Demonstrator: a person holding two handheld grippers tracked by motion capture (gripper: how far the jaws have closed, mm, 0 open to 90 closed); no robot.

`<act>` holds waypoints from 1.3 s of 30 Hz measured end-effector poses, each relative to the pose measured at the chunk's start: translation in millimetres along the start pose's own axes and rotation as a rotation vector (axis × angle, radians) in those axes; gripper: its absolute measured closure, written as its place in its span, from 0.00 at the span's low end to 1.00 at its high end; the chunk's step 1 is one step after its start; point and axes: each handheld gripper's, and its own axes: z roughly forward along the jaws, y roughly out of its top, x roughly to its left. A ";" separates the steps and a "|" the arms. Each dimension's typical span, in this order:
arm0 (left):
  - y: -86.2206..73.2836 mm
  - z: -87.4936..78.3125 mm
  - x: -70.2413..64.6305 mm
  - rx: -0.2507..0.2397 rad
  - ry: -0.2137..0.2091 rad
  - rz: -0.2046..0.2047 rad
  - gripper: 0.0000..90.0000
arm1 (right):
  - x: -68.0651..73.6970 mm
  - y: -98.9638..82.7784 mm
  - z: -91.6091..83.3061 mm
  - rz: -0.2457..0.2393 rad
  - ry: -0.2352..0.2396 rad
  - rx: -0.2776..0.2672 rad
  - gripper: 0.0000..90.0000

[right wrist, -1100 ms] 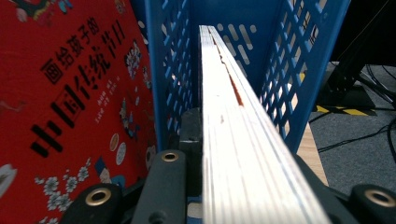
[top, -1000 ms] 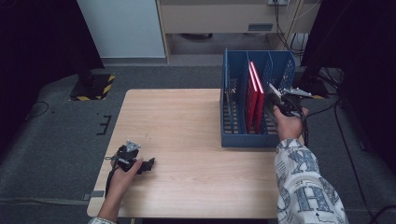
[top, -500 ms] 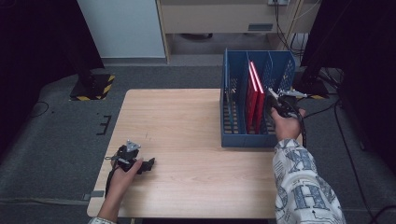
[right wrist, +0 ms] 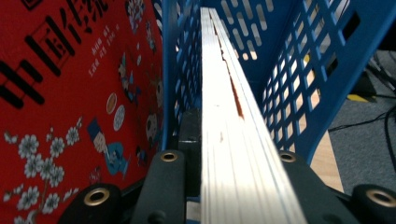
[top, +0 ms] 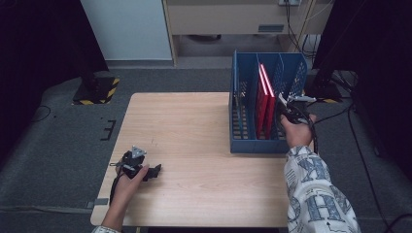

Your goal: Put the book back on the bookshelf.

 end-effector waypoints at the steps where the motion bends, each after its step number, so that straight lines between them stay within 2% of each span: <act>1: 0.0 0.0 0.0 -0.001 0.000 0.000 0.00 | -0.7 -0.7 -0.5 -0.003 0.001 0.005 0.83; 11: 0.1 -0.1 -0.3 0.002 -0.001 0.004 0.00 | 3.8 -8.3 -2.2 -0.004 0.017 0.037 0.81; 14: 0.1 0.0 -0.6 0.000 -0.001 0.003 0.00 | 5.9 -13.4 -2.5 -0.012 0.008 0.034 0.82; 16: 0.1 0.1 -0.7 0.000 -0.001 0.003 0.00 | 7.1 -16.5 -2.9 0.000 0.006 0.030 0.81; 22: 0.1 0.1 -0.7 0.000 -0.002 0.003 0.00 | 8.8 -23.7 -1.7 -0.008 0.014 0.048 0.80; 35: 0.1 0.1 -0.8 0.000 -0.002 0.003 0.00 | 8.8 -21.8 -10.6 0.034 0.055 -0.002 0.73; 39: 0.2 0.2 -0.8 0.000 -0.002 0.003 0.00 | 8.4 -21.7 -14.4 0.039 0.067 -0.017 0.73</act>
